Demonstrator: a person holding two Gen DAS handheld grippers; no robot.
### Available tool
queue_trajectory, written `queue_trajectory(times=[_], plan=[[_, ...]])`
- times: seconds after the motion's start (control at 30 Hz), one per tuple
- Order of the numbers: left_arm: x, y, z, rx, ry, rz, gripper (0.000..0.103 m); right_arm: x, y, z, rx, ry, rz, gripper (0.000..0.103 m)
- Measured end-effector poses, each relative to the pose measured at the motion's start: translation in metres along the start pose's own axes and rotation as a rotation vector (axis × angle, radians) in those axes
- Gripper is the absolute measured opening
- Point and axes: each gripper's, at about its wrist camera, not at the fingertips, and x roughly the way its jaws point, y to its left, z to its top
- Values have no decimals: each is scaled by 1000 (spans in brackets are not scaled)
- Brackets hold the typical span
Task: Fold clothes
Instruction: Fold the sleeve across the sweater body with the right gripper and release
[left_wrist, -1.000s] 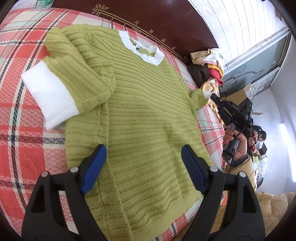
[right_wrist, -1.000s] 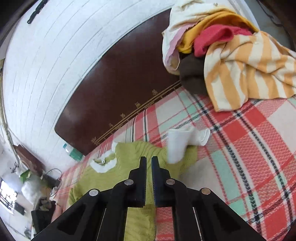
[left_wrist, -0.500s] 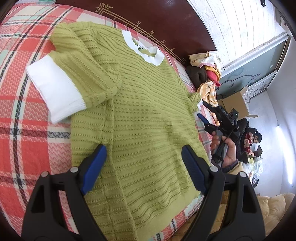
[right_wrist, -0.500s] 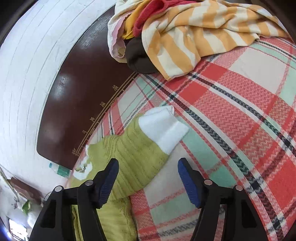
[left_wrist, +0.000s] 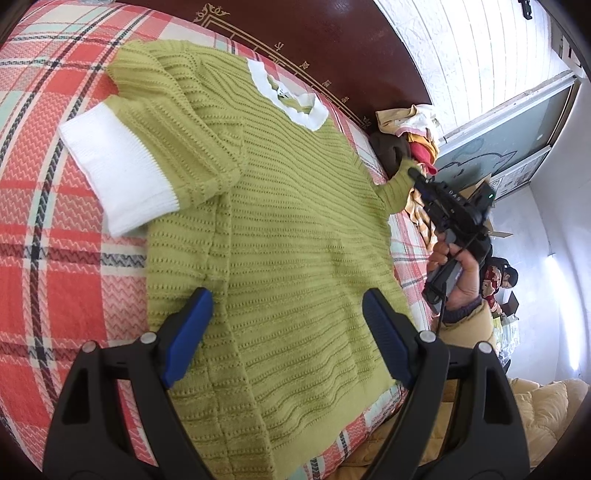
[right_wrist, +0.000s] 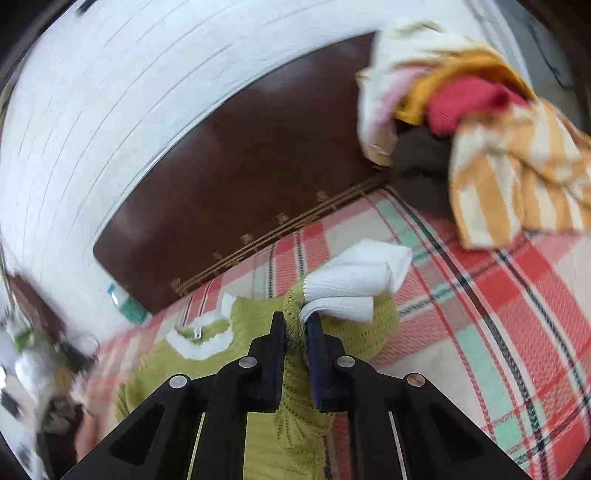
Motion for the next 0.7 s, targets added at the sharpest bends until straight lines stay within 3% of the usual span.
queue_trajectory(times=[0.1,0.13,0.2,0.23,0.27,0.4,0.5,0.7], plan=[[-2,0,-1,2,-5,-3,84,9,68,-9,-286,43,-31,11],[-4,1,-1,3,-6,-3,84,13,88,-15,-365,62,-34,15],[-7,3,-2,0,-11,-3,84,24,113,-32,-467,125,-13,40],[-9,4,-3,-2,-14,-2,84,28,123,-40,-498,156,4,46],[-11,5,-3,-4,-17,-2,84,32,130,-47,-523,183,22,46],[-18,10,-6,-12,-28,0,84,15,111,-46,-416,150,85,46],[-23,13,-4,-18,-43,-3,84,15,86,-36,-358,155,9,46],[-50,22,3,-21,-137,85,84,61,79,-55,-398,365,-60,45]])
